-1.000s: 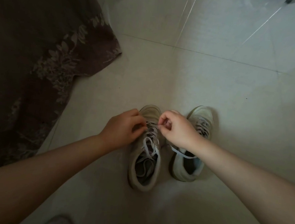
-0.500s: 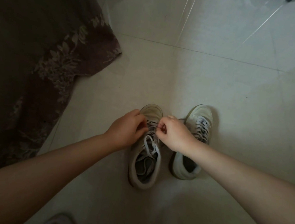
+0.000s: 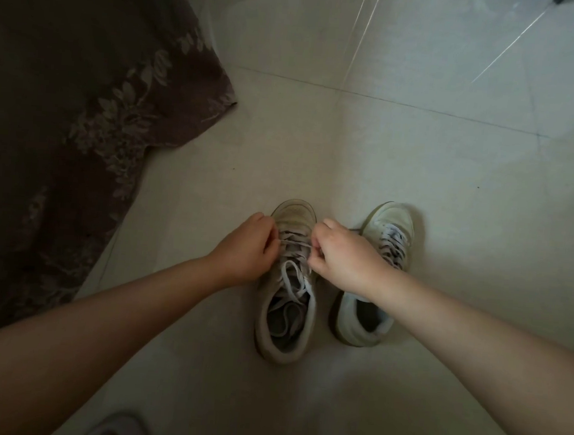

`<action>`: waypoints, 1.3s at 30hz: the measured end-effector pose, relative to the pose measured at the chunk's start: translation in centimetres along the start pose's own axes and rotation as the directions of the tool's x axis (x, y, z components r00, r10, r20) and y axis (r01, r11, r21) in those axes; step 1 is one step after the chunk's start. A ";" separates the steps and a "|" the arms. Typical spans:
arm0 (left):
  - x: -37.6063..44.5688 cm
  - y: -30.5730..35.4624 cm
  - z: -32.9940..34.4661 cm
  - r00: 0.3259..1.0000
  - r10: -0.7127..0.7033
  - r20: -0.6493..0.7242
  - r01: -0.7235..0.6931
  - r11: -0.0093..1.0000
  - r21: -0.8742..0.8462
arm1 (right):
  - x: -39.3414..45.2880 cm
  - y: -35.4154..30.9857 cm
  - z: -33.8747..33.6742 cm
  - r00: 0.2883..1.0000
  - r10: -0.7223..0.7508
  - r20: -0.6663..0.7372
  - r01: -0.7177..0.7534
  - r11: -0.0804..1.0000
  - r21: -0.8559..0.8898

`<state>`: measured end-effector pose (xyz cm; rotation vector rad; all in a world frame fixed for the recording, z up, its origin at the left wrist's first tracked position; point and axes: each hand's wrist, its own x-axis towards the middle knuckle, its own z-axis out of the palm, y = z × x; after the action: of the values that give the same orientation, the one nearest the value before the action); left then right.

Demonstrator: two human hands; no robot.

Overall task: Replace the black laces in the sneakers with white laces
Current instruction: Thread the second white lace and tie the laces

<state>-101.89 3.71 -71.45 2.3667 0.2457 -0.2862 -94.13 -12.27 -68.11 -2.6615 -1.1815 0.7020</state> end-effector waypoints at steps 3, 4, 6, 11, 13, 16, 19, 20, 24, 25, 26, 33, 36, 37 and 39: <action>0.1 -0.6 -0.2 0.999 0.000 0.036 0.000 1.000 -0.014 | 0.0 0.3 0.2 0.997 0.079 -0.016 -0.076 0.986 0.148; 0.0 -0.8 -0.2 0.999 0.010 0.042 -0.009 1.000 -0.026 | 0.0 0.4 0.3 0.995 0.096 -0.014 -0.092 0.978 0.190; -0.2 -0.8 0.0 1.000 0.023 0.001 -0.023 0.999 -0.045 | -0.1 0.6 0.3 0.995 0.095 -0.037 -0.084 0.971 0.224; -1.0 -0.2 0.1 0.986 0.068 -0.150 -0.087 0.989 -0.124 | -0.7 0.5 0.4 0.996 0.052 -0.076 -0.031 0.965 0.261; -1.2 0.1 0.2 0.993 0.095 -0.065 -0.103 0.985 -0.137 | -0.7 0.5 0.6 0.995 0.081 -0.051 -0.062 0.950 0.306; -1.1 0.4 0.2 0.995 0.085 -0.047 -0.089 0.990 -0.111 | -0.6 0.4 0.8 0.986 0.164 -0.025 -0.139 0.900 0.413; -0.9 0.7 0.3 0.993 0.108 -0.037 -0.110 0.993 -0.041 | -0.4 -0.1 1.0 0.976 0.215 0.030 -0.205 0.869 0.451; -0.9 0.7 0.3 0.993 0.114 -0.044 -0.115 0.993 -0.035 | -0.3 -0.3 0.9 0.977 0.207 0.048 -0.208 0.883 0.422; -1.4 0.0 0.3 0.994 0.079 -0.080 -0.081 0.996 -0.024 | -0.5 -0.3 0.4 0.986 0.140 0.086 -0.157 0.954 0.255; -1.6 -0.3 0.2 0.994 0.073 -0.087 -0.075 0.997 -0.012 | -0.6 0.0 0.3 0.985 0.137 0.101 -0.159 0.954 0.255; -1.8 -0.6 0.2 0.994 0.067 -0.090 -0.068 0.998 -0.006 | -0.9 0.2 0.1 0.984 0.137 0.115 -0.163 0.951 0.263; -1.8 -0.3 0.3 0.995 0.050 -0.081 -0.057 0.995 -0.080 | -1.1 1.0 0.3 0.987 0.155 0.038 -0.158 0.930 0.333; -1.9 -0.3 0.4 0.996 0.029 -0.089 -0.038 0.994 -0.100 | -1.4 1.0 0.7 0.984 0.173 -0.039 -0.144 0.910 0.389; -1.9 -0.2 0.4 0.995 0.026 -0.093 -0.035 0.995 -0.095 | -1.6 0.9 0.8 0.983 0.176 -0.060 -0.136 0.902 0.409; -2.0 -0.1 0.3 0.992 0.020 -0.127 -0.032 0.995 -0.096 | -1.8 0.5 1.0 0.979 0.185 -0.086 -0.127 0.882 0.454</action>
<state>-103.84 3.38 -71.17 2.2916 0.2818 -0.1103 -95.26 -13.99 -68.52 -2.3797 -0.6736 0.7135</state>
